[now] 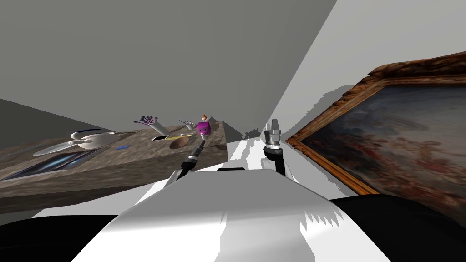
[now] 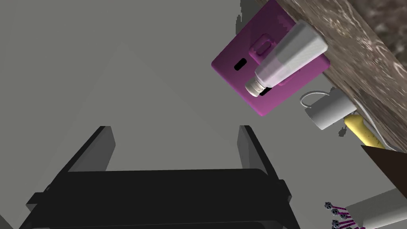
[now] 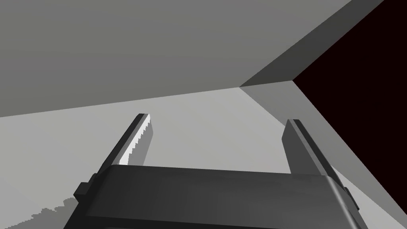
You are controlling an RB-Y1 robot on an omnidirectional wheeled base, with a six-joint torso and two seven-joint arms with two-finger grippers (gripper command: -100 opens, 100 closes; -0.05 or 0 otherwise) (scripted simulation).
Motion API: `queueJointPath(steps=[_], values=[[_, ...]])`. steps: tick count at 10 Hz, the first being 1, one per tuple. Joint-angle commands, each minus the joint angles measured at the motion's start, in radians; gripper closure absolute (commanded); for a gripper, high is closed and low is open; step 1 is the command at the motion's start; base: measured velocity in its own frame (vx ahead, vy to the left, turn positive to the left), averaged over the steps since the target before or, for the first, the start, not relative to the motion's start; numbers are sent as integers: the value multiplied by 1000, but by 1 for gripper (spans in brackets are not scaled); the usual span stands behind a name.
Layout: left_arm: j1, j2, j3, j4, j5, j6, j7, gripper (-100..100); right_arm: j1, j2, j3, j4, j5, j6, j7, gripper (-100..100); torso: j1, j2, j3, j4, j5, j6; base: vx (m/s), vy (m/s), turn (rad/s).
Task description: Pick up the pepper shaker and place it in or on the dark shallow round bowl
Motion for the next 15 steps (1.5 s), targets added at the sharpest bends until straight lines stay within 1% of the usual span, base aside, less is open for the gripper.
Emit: queueJointPath(steps=[1,4,7,11,13,15], values=[[-6,18,-1,26,-24,36,-22,-100,0,0,0,0,0,0,0,0,0,0,0,0,0,0,27,-2,-49],[-28,61,7,82,-65,93,-57,-100,0,0,0,0,0,0,0,0,0,-1,-1,0,0,0,40,-7,-44],[-51,106,15,123,-103,149,-90,-100,0,0,0,0,0,0,0,0,-1,-2,-1,-1,0,0,54,-10,-45],[-80,163,28,157,-145,215,-128,-100,0,0,0,0,0,0,0,0,-1,-3,-2,-1,0,0,57,-14,-34],[-92,186,33,166,-162,241,-144,-100,0,0,0,0,0,0,0,0,0,-3,-2,-1,0,0,57,-1,-24],[-111,220,42,174,-185,278,-164,-100,0,0,0,0,0,0,0,0,-1,-4,-2,-1,0,0,90,-18,-44]])
